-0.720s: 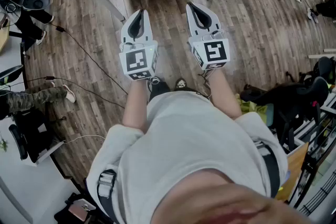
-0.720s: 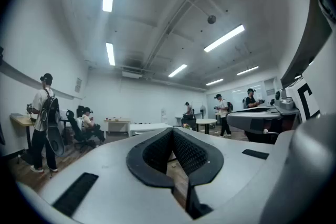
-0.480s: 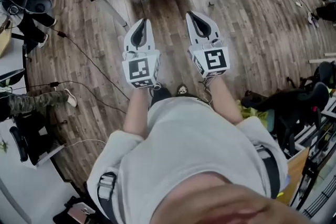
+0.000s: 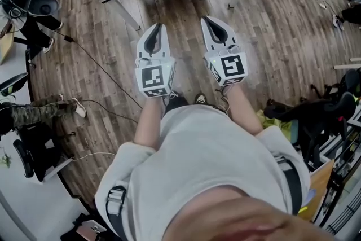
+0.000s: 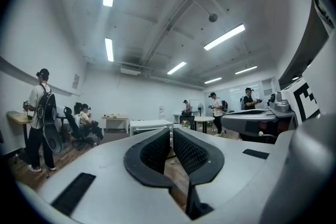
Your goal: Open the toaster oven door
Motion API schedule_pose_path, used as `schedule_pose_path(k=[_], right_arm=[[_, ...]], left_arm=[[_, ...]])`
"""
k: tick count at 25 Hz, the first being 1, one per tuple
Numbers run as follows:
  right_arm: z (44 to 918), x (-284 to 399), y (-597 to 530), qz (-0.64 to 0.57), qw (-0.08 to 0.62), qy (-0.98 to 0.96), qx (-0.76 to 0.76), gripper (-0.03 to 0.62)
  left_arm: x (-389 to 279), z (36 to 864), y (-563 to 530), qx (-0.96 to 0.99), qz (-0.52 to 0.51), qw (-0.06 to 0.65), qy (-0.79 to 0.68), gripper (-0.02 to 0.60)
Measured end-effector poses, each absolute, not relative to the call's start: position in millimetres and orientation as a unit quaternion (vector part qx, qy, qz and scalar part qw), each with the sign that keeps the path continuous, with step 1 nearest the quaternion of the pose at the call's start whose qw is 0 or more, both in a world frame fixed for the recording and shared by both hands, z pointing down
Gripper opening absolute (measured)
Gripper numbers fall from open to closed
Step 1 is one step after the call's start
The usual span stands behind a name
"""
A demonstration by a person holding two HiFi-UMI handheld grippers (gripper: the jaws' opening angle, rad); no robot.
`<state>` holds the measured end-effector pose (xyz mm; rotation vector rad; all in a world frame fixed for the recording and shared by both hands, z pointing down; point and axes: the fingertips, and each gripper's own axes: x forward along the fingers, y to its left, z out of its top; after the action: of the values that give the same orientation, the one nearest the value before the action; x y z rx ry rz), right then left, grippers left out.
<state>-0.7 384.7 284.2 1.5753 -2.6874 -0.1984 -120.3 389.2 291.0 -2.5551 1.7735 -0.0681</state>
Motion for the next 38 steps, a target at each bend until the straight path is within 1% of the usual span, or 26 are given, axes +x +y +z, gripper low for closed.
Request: schedule_pose_path(k=[12, 16, 21, 32, 38], right_arm=[[294, -88, 350, -0.064, 0.026, -0.859, 0.508, 0.029], [301, -100, 335, -0.057, 0.033, -0.856, 0.513, 0.035], [308, -104, 307, -0.056, 0.042, -0.853, 0.518, 0.054], [316, -84, 199, -0.043, 0.033, -0.854, 0.518, 0.057], [310, -63, 128, -0.044, 0.038, -0.86, 0.507, 0.061]], left_arm=[[-201, 306, 351, -0.833, -0.02, -0.001, 0.553, 0.029], [-212, 318, 337, -0.839, -0.029, -0.009, 0.543, 0.037], [-214, 323, 305, -0.843, -0.026, -0.016, 0.537, 0.075], [-201, 326, 201, -0.84, -0.039, -0.014, 0.541, 0.075], [-179, 322, 132, -0.837, -0.039, -0.021, 0.546, 0.075]])
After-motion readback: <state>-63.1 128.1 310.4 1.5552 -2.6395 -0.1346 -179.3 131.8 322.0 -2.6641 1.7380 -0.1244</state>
